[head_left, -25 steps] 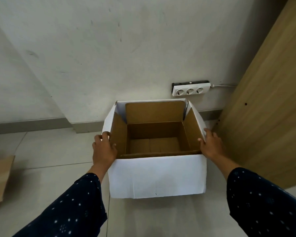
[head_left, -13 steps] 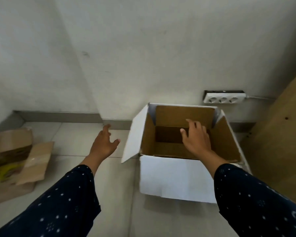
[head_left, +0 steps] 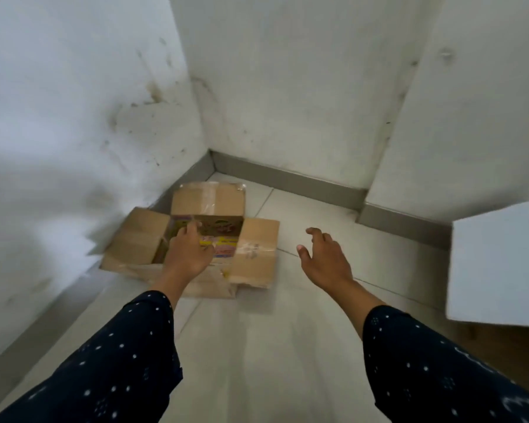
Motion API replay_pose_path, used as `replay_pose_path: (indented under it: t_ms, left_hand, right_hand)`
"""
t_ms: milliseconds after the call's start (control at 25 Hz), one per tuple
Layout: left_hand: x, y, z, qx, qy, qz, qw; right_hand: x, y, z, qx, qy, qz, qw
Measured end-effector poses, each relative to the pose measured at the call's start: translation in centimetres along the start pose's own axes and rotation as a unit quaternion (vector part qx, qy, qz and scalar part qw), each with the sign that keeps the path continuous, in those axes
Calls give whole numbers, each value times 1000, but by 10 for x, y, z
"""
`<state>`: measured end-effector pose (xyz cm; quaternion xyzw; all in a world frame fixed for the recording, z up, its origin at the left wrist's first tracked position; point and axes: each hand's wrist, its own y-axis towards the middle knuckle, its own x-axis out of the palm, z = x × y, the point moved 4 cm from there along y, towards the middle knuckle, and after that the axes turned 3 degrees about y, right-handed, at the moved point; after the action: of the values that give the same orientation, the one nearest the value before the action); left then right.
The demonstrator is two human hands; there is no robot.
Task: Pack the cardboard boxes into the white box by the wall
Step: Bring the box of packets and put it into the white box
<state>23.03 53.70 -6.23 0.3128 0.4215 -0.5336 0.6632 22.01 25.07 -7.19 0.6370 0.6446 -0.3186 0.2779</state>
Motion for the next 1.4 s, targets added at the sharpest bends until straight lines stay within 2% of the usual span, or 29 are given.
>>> replay_pose_path:
  t_ms: [160,280,360,480,560,640,760,960,1160,1400]
  left_hand:
    - [-11,46,-101,-83,79,89,989]
    - [-11,70,-171,-186,119,80,972]
    - [-8,78,-198,-255,115,51,959]
    - [-2,92,-229,-375,28,-3,927]
    - [2,98,-240,-403,-9,-24,915]
    - [1,99,-244,-382,-7,-4,924]
    - [-5,96,-227,-292,-29,62,954]
    - [-8,68,-145,-142,-69,72,985]
    - [-24,16,-41,-81,-145,102,981]
    - [-42,-55,125,9,-176,133,975]
  right_hand:
    - [110,37,-22,84,-12,-69,994]
    - [163,53,-21,179,-15,-94,979]
    - [174,57,-16,213,10,-73,974]
    - [178,66,-11,220,44,-7,974]
    - [171,71,-10,226,67,29,971]
    - [162,76,-11,219,86,48,971]
    - [146,76,-19,170,101,59,978]
    - [82,55,-13,121,126,98,980]
    - [-35,15,22,94,149,152,973]
    - [-205,-49,73,59,138,215,965]
